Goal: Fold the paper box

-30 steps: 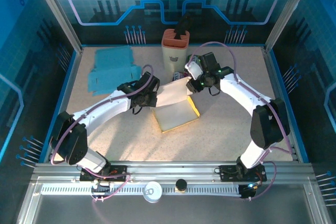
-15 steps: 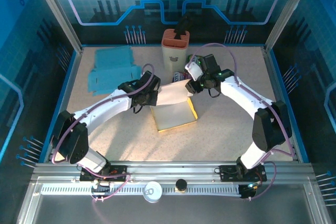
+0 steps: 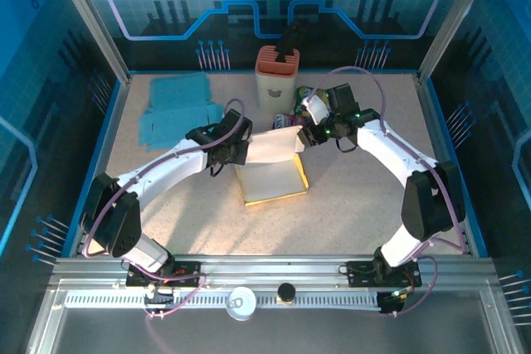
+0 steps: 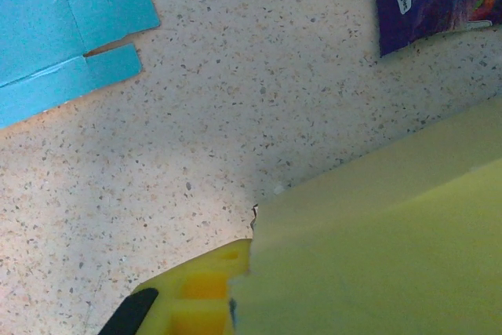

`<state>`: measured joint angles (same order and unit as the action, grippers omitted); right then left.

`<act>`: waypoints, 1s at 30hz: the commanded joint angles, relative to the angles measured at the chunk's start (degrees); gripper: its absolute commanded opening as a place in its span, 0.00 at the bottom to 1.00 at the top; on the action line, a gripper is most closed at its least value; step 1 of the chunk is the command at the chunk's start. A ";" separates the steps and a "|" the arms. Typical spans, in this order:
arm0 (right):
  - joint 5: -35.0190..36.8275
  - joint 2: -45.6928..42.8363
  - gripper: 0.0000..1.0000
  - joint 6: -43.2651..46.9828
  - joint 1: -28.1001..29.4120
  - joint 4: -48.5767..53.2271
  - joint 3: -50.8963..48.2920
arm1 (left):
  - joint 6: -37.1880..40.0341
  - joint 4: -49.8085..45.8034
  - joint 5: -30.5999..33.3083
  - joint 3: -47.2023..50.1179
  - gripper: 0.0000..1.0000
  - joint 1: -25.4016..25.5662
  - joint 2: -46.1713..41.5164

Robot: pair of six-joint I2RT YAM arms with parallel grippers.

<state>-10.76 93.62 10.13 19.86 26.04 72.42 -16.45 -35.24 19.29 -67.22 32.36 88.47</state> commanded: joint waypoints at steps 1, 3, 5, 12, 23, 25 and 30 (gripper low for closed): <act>-2.50 1.54 0.48 0.15 0.69 -0.04 1.41 | 1.42 -0.48 0.96 -1.76 0.00 -0.54 1.26; -2.46 1.89 0.43 -0.11 0.79 -0.50 1.40 | 1.42 -0.52 0.91 -1.77 0.00 -0.58 1.38; -2.34 2.22 0.40 -0.28 1.02 -0.68 1.62 | 1.33 -0.44 0.78 -1.77 0.00 -0.63 1.49; -0.20 1.93 0.22 -1.18 2.85 -1.69 1.33 | 0.82 -0.34 0.95 -2.12 0.00 -0.77 1.86; 13.02 0.98 0.00 -9.25 8.60 0.33 1.08 | -5.27 -0.16 1.15 -3.77 0.00 -0.73 3.20; 16.85 0.90 0.00 -12.94 10.45 1.11 1.19 | -6.79 0.90 0.22 -3.61 0.00 -0.74 3.29; 25.71 -2.76 0.00 -25.09 14.26 -3.29 -3.18 | -10.66 6.19 -2.86 -1.63 0.00 -0.46 2.50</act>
<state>9.43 94.19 -6.15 31.14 24.36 71.77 -23.99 -34.76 19.81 -69.06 31.53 91.20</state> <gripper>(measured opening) 0.043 0.055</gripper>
